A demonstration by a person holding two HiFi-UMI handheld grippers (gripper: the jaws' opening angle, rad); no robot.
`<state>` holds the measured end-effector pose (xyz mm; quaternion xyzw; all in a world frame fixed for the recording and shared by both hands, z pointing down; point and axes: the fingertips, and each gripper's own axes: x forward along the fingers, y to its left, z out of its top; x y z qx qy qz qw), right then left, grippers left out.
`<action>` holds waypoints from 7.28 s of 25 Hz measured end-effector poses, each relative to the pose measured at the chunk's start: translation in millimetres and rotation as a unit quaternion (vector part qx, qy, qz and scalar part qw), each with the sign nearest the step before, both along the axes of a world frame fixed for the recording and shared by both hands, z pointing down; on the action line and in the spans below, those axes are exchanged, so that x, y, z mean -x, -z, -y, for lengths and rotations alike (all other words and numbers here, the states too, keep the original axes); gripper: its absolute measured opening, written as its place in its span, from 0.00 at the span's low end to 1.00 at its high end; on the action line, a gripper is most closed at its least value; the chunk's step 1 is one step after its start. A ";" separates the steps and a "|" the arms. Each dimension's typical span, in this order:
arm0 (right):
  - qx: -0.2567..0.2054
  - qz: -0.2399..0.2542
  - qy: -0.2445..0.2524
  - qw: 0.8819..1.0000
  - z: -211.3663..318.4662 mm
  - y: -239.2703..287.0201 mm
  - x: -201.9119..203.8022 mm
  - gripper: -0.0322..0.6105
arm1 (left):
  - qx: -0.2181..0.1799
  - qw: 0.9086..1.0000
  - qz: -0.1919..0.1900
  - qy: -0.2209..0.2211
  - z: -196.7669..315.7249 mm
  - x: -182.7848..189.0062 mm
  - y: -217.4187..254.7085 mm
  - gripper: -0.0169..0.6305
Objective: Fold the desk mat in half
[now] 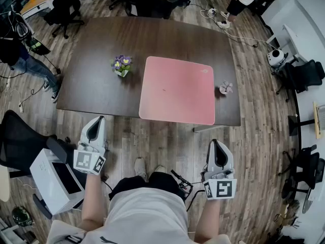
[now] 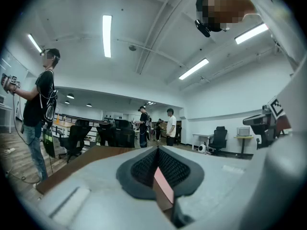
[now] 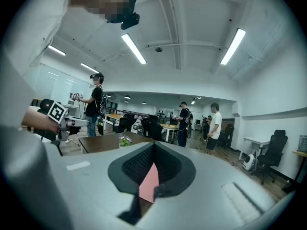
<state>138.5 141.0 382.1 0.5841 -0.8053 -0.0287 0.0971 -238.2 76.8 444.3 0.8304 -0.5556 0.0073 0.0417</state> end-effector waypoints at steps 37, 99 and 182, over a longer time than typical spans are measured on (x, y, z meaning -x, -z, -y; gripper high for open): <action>-0.010 0.018 -0.027 0.999 -39.8 -5.0 -3.2 0.05 | -0.024 0.999 0.001 -0.024 -26.5 -23.4 22.6 0.03; 0.036 0.019 -0.099 0.994 231.1 -43.9 -108.8 0.05 | 0.043 0.997 0.018 -0.062 252.2 -105.9 -39.4 0.03; 0.131 0.056 -0.171 0.975 157.0 -126.2 -144.9 0.05 | 0.365 0.886 -0.089 -0.273 221.6 -336.1 -135.4 0.15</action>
